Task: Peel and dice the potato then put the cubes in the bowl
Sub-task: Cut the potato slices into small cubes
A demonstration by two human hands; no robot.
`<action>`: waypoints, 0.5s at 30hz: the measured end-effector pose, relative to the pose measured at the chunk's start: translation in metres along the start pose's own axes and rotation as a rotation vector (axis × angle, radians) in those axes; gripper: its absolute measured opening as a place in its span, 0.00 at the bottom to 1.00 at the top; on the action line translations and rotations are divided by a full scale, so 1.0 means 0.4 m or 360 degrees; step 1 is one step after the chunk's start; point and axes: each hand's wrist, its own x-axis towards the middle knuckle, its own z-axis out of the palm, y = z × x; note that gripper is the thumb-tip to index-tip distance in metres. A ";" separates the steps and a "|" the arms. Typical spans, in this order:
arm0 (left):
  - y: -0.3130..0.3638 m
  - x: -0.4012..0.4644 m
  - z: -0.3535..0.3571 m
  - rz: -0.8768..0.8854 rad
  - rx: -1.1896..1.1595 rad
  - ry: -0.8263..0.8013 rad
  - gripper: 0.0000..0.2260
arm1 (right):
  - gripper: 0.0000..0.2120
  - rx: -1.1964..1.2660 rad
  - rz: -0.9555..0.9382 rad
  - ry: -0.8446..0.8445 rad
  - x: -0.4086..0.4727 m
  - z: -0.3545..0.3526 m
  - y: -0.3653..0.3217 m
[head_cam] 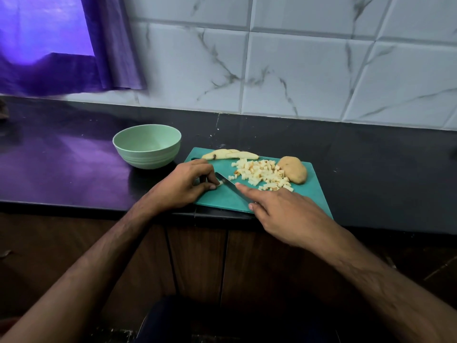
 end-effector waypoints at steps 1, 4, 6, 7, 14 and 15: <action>0.000 0.000 0.000 -0.0008 0.0002 0.0003 0.03 | 0.24 0.0010 -0.0006 -0.0013 -0.003 0.000 -0.001; 0.000 0.001 0.000 -0.0028 0.0003 0.0021 0.03 | 0.24 0.0052 -0.0018 -0.0054 -0.021 -0.001 0.003; 0.001 -0.001 0.001 -0.0038 0.0000 0.0033 0.04 | 0.25 -0.0032 -0.0006 -0.0008 -0.030 -0.001 0.007; 0.001 -0.002 0.002 -0.0044 -0.0002 0.0044 0.05 | 0.25 -0.0083 0.0006 0.0031 -0.029 -0.001 0.009; 0.004 -0.003 0.000 -0.0062 -0.0006 0.0061 0.04 | 0.24 0.0071 -0.0029 0.0012 -0.028 0.005 -0.005; 0.005 -0.002 0.000 -0.0056 -0.0004 0.0059 0.04 | 0.25 0.0071 -0.0028 0.0010 -0.028 0.008 -0.009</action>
